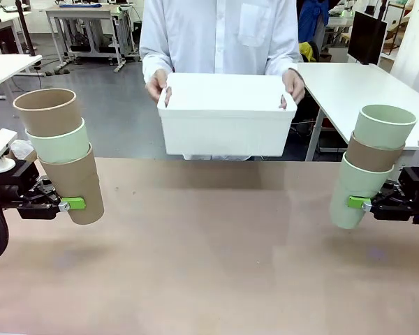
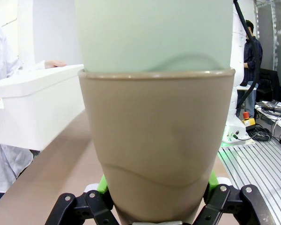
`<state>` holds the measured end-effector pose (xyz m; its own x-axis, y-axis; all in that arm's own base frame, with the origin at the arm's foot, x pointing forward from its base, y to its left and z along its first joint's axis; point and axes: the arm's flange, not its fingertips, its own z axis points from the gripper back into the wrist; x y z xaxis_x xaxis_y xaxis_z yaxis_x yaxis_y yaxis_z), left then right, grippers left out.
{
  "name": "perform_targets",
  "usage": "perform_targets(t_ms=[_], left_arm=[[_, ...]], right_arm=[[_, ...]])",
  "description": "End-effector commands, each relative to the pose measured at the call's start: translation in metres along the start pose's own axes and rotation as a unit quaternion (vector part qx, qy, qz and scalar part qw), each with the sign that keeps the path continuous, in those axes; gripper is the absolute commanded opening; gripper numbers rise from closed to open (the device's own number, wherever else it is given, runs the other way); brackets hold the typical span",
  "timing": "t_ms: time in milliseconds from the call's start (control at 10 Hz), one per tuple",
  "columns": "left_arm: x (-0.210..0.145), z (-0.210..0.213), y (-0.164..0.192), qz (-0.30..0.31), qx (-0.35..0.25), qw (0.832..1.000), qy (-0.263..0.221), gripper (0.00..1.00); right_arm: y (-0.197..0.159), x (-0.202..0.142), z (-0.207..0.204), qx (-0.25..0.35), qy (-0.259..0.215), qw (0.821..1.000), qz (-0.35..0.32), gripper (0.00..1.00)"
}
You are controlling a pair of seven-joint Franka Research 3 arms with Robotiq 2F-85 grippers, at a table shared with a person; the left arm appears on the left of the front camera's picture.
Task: Stack the cups and store them in the basket.
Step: Place the stack of Reusable plastic cups into the Pantry Basket.
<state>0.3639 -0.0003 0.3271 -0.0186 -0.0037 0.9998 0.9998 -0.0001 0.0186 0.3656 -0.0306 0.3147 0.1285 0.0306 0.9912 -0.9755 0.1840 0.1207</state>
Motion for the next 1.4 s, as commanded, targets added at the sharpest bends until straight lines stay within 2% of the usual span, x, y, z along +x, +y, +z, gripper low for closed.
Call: perform_targets(t_ms=[0, 1300], left_arm=[[0.0048, -0.0005, 0.0003, -0.003, 0.0, 1.0, -0.005, 0.83], [0.0048, -0.0005, 0.0003, -0.003, 0.0, 1.0, -0.005, 0.83]], right_arm=[[0.0004, 0.0033, -0.0005, 0.001, 0.0, 1.0, 0.003, 0.86], [0.0004, 0.0033, -0.0005, 0.001, 0.0, 1.0, 0.003, 0.86]])
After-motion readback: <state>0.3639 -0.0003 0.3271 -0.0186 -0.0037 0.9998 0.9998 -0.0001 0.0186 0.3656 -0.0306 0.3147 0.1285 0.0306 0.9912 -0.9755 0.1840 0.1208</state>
